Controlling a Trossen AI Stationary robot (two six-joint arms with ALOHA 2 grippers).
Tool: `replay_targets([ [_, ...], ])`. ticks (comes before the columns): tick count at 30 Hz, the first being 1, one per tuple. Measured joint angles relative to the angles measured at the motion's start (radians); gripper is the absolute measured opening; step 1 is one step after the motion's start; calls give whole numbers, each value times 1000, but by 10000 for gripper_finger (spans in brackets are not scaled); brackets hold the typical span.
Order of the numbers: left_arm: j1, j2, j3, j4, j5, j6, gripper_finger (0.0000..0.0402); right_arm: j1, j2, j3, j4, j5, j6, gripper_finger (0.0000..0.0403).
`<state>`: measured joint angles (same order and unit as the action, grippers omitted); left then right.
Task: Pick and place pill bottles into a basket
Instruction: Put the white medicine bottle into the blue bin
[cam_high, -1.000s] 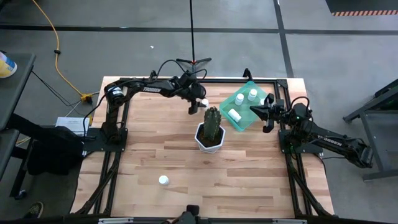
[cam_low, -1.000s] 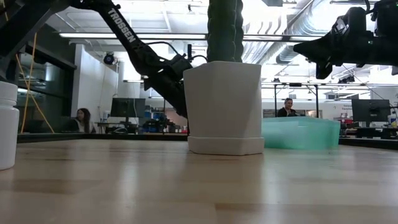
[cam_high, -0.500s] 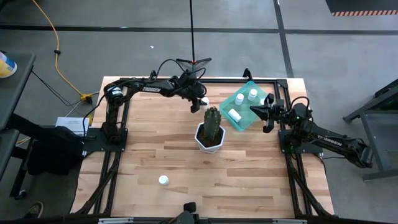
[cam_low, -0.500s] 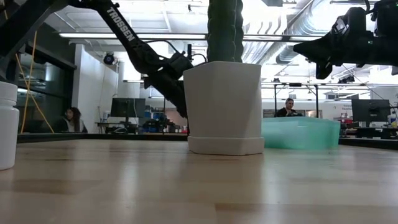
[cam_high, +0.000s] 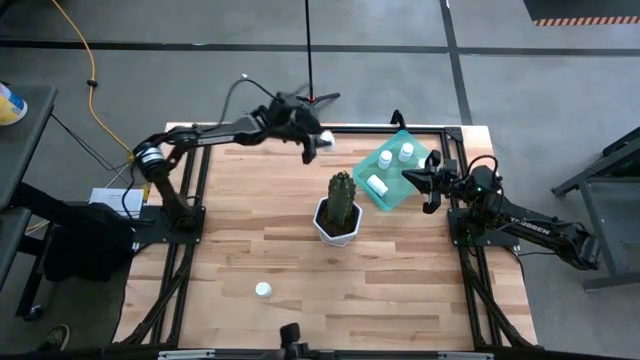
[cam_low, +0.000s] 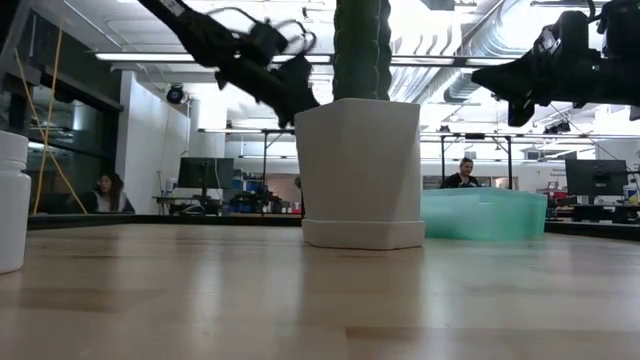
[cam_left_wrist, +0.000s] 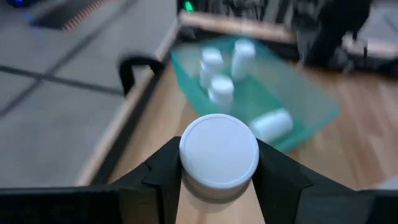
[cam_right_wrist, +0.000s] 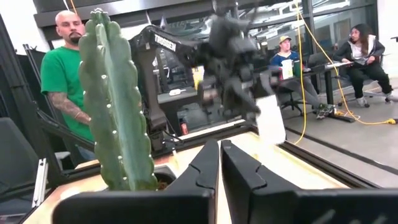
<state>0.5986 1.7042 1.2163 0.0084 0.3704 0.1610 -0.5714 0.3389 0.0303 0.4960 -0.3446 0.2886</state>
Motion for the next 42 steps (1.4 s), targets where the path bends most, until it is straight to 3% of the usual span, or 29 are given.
replay_targets([
  [6,40,-121,0,66,78,-114,197,0,2,1,90,117,26,40],
  [12,36,-152,0,266,133,-319,195,21,17,106,78,163,-16,135],
  [17,29,-152,0,399,165,-454,196,70,90,281,-23,161,-192,232],
  [21,17,-151,0,461,179,-510,195,123,194,442,-163,189,-406,280],
  [30,-39,-152,0,655,162,-672,196,231,491,739,-239,356,-679,290],
  [42,-137,-151,0,741,-38,-698,196,303,785,1021,-318,475,-949,291],
])
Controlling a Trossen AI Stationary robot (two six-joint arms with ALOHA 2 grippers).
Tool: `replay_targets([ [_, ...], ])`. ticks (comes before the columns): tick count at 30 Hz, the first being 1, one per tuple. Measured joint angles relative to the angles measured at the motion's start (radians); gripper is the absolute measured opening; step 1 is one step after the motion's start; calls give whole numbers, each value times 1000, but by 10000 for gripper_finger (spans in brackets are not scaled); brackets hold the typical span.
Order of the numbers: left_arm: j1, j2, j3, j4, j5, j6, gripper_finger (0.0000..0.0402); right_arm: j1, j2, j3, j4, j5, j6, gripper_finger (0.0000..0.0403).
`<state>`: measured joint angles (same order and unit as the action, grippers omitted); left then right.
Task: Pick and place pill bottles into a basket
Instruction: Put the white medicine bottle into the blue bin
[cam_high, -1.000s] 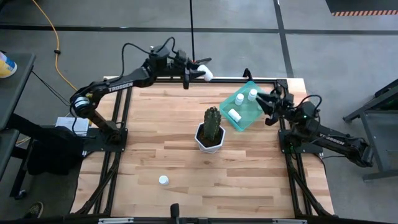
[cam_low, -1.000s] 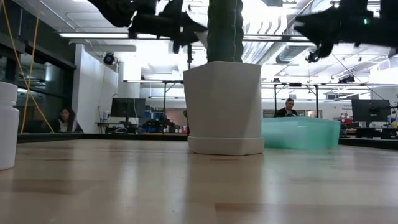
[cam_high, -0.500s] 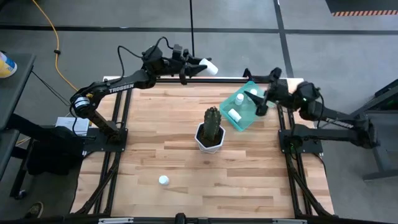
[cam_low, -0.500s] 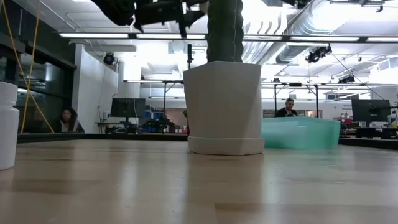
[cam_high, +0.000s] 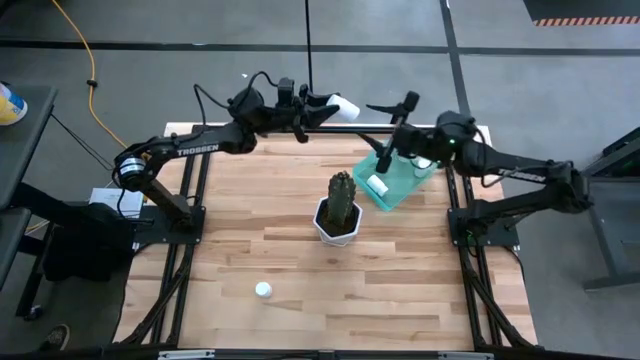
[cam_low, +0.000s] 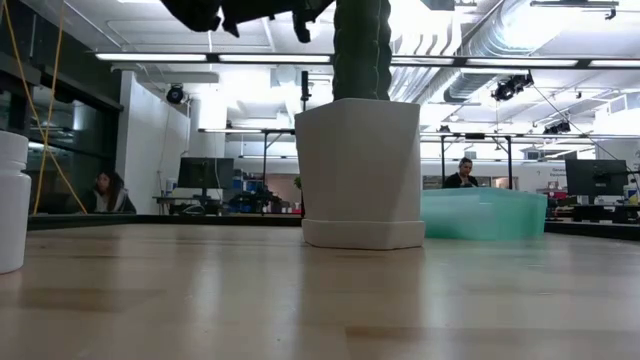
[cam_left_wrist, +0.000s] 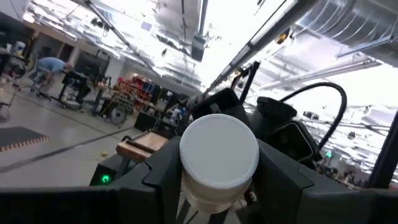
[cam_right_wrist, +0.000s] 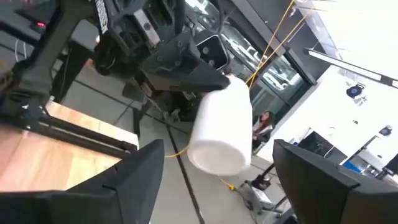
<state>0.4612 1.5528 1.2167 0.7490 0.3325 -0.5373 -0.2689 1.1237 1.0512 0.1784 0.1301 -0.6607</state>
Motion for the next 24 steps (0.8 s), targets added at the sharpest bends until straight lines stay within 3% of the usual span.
replay_targets([
  [8,-17,0,0,19,-70,-20,197,18,73,69,0,64,-66,291],
  [24,-79,0,0,19,-180,-17,197,18,77,69,29,62,-58,291],
])
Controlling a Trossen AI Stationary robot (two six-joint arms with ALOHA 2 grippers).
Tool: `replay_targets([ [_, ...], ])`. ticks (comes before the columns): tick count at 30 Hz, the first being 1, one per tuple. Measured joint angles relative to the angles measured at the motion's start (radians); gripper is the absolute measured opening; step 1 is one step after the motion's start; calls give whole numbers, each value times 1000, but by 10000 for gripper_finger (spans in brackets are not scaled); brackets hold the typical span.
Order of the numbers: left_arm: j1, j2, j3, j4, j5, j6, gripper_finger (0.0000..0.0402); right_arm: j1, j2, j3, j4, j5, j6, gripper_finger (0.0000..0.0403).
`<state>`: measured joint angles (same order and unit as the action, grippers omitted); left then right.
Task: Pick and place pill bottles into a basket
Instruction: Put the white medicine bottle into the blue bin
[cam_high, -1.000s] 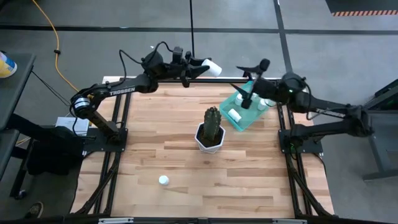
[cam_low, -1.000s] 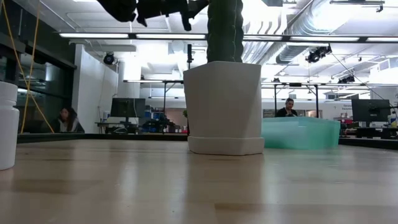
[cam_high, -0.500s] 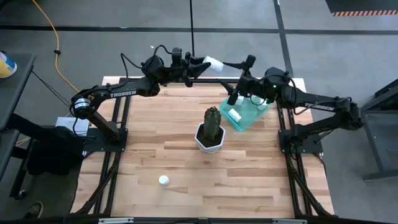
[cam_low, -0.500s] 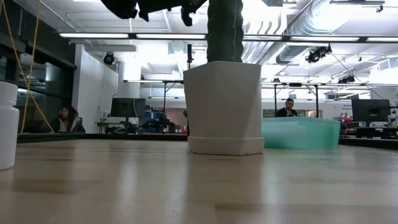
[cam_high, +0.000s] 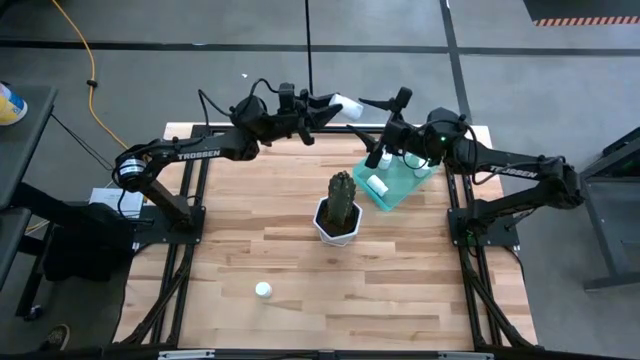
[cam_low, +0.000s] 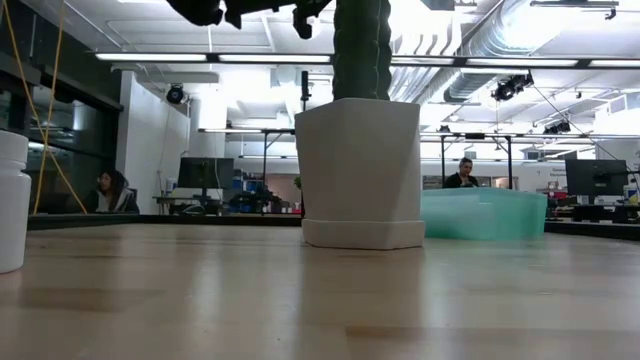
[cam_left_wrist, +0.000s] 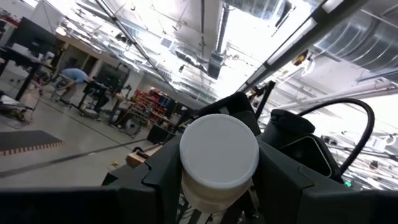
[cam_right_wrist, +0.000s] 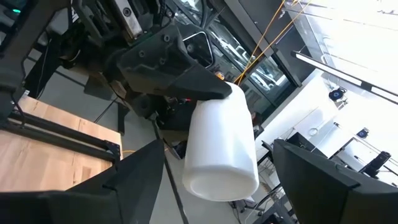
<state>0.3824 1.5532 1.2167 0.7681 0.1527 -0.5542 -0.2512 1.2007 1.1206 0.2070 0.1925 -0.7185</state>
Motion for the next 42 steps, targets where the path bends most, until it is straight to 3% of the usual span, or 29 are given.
replay_targets([
  [18,-56,0,0,-8,-77,-1,198,0,0,0,0,-21,6,288],
  [30,-55,1,0,-12,-79,0,198,3,14,-1,7,-24,35,160],
  [38,-54,1,-2,-18,-77,-3,198,4,23,0,12,13,31,169],
  [42,-54,1,-2,-16,-76,-3,198,3,23,0,14,1,31,156],
])
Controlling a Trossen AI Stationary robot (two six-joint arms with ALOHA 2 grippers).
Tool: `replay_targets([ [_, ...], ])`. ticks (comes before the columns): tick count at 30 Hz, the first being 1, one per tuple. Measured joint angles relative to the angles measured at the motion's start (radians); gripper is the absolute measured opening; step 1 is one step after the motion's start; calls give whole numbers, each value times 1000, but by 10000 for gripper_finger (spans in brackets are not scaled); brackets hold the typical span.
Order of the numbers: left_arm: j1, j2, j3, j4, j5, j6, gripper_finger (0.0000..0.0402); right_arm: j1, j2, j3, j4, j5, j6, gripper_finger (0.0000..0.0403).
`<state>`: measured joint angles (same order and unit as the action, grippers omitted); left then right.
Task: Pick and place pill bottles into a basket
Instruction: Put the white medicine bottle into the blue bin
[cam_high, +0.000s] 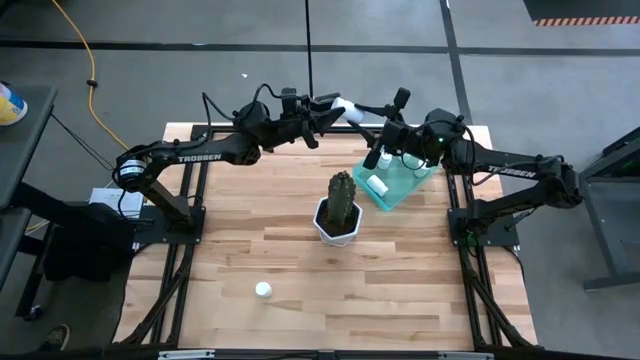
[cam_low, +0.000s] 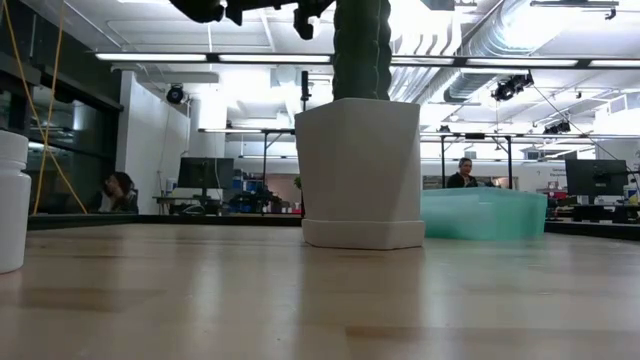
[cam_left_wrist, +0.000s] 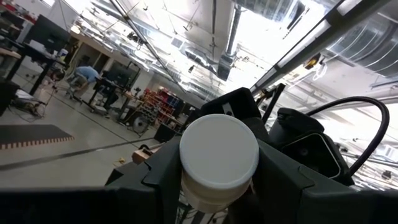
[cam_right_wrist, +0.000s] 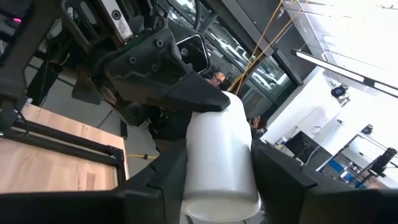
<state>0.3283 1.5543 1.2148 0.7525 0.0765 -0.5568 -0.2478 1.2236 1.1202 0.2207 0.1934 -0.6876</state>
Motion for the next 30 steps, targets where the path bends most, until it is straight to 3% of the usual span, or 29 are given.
replay_targets([
  [5,0,0,0,0,-5,0,198,0,0,0,0,-5,4,156],
  [17,-3,0,2,15,4,-5,198,0,5,-4,-5,0,9,276],
  [30,-2,0,2,8,-5,-4,198,0,4,-3,22,1,18,255],
])
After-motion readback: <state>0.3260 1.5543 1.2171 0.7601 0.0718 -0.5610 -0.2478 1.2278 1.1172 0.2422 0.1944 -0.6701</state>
